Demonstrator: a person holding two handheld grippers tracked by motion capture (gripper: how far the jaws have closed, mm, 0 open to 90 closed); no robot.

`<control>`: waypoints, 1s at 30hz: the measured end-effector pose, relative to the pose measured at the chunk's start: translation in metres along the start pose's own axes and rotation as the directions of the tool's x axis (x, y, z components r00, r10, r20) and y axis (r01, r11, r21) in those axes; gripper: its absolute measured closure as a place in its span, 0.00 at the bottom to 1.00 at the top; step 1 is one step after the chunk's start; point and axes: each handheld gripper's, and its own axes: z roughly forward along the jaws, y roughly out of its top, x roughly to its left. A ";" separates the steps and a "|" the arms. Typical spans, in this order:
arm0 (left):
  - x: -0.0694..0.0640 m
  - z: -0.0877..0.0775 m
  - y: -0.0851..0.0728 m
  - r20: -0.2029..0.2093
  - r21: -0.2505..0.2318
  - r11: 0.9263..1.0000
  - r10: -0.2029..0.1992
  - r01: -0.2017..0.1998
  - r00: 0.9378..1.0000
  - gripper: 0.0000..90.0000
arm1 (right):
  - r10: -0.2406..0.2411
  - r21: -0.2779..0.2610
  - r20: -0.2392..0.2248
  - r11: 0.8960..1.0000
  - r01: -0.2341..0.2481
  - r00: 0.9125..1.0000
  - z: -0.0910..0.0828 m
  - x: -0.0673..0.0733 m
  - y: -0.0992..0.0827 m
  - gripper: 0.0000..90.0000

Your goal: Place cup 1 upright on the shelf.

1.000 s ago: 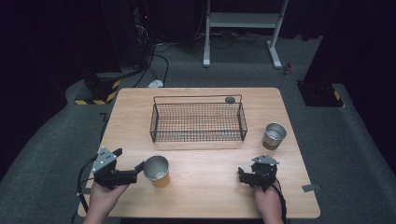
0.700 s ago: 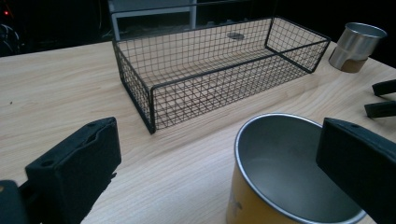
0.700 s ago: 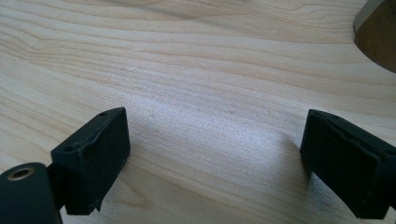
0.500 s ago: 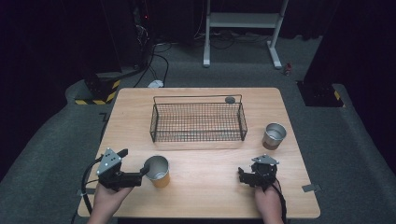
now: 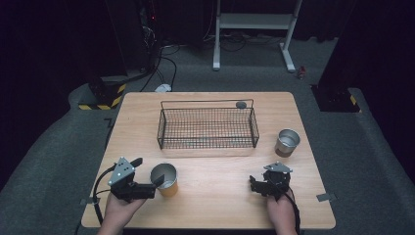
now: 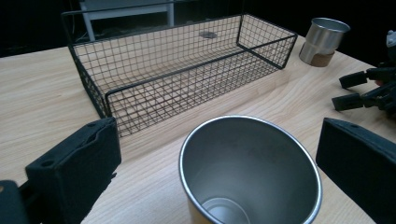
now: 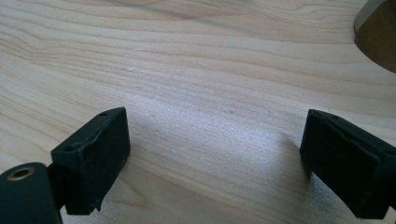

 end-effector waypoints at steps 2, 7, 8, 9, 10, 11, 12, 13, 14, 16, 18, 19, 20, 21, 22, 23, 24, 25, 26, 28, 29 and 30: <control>-0.002 0.002 0.000 0.005 0.001 1.000 0.004 -0.004 1.000 0.01 | -0.001 0.000 -0.001 1.000 0.001 1.000 0.000 0.000 0.000 0.09; -0.006 0.007 -0.002 0.025 -0.005 1.000 0.009 -0.009 1.000 0.01 | -0.004 0.000 -0.002 1.000 0.004 1.000 0.000 0.000 0.000 0.09; -0.007 0.008 -0.002 0.026 -0.007 1.000 0.012 -0.011 1.000 0.00 | 0.000 0.002 -0.003 1.000 0.000 1.000 0.000 0.000 0.000 0.09; -0.008 0.010 -0.003 0.034 -0.007 1.000 0.015 -0.015 0.999 0.00 | -0.002 0.002 -0.003 1.000 0.002 1.000 0.000 0.000 0.000 0.09; -0.008 0.010 -0.003 0.034 -0.007 1.000 0.015 -0.015 0.999 0.00 | -0.002 0.002 -0.003 1.000 0.002 1.000 0.000 0.000 0.000 0.09; -0.009 0.011 -0.003 0.039 -0.008 1.000 0.017 -0.017 0.999 0.00 | -0.002 0.002 -0.003 1.000 0.002 1.000 0.000 0.000 0.000 0.09; -0.009 0.012 -0.004 0.043 -0.008 1.000 0.017 -0.016 0.999 0.00 | -0.001 0.002 -0.003 1.000 0.001 1.000 0.000 0.000 0.000 0.09; -0.010 0.013 -0.004 0.046 -0.006 1.000 0.018 -0.018 0.999 0.00 | 0.000 0.002 -0.003 1.000 0.000 1.000 0.000 0.000 0.000 0.09; -0.010 0.014 -0.005 0.047 -0.005 1.000 0.022 -0.021 0.999 0.00 | -0.002 0.002 -0.003 1.000 0.002 1.000 0.000 0.000 0.000 0.09; -0.012 0.017 -0.006 0.051 0.001 1.000 0.029 -0.030 0.998 0.00 | 0.001 0.003 -0.003 1.000 -0.001 1.000 0.000 0.000 0.000 0.09; -0.013 0.019 -0.007 0.057 0.006 0.999 0.032 -0.033 0.998 0.00 | -0.002 0.002 -0.003 1.000 0.002 1.000 0.000 0.000 0.000 0.09; -0.014 0.020 -0.007 0.054 0.010 0.999 0.037 -0.037 0.998 0.00 | 0.001 0.002 -0.003 1.000 -0.001 1.000 0.000 0.000 0.000 0.09; -0.015 0.020 -0.008 0.052 0.010 0.999 0.039 -0.040 0.998 0.00 | -0.001 0.002 -0.004 1.000 0.001 1.000 0.000 0.000 0.000 0.09; -0.015 0.022 -0.009 0.045 0.014 0.999 0.043 -0.044 0.998 0.00 | -0.002 0.002 -0.003 1.000 0.002 1.000 0.000 0.000 0.000 0.09; -0.015 0.022 -0.009 0.045 0.014 0.999 0.043 -0.044 0.998 0.00 | -0.002 0.002 -0.003 1.000 0.002 1.000 0.000 0.000 0.000 0.09; -0.015 0.023 -0.010 0.046 0.018 0.999 0.049 -0.050 0.998 0.00 | -0.001 0.002 -0.003 1.000 0.001 1.000 0.000 0.000 0.000 0.09; -0.015 0.023 -0.010 0.045 0.019 0.999 0.049 -0.050 0.998 0.00 | 0.001 0.003 -0.004 1.000 -0.001 1.000 0.000 0.000 0.000 0.09; -0.015 0.024 -0.010 0.046 0.019 0.998 0.051 -0.052 0.998 0.00 | -0.002 0.002 -0.003 1.000 0.002 1.000 0.000 0.000 0.000 0.09; -0.015 0.024 -0.010 0.046 0.019 0.998 0.051 -0.052 0.998 0.00 | -0.002 0.002 -0.003 1.000 0.002 1.000 0.000 0.000 0.000 0.09; -0.016 0.024 -0.012 0.047 0.022 0.998 0.051 -0.052 0.998 0.00 | -0.001 0.003 -0.005 1.000 0.001 1.000 0.000 0.001 0.000 0.09; -0.016 0.025 -0.013 0.046 0.024 0.998 0.054 -0.056 0.997 0.00 | -0.001 0.003 -0.006 1.000 0.001 1.000 0.000 0.001 0.000 0.09; -0.016 0.025 -0.013 0.046 0.024 0.998 0.054 -0.056 0.997 0.00 | -0.001 0.003 -0.006 1.000 0.001 1.000 0.000 0.001 0.000 0.09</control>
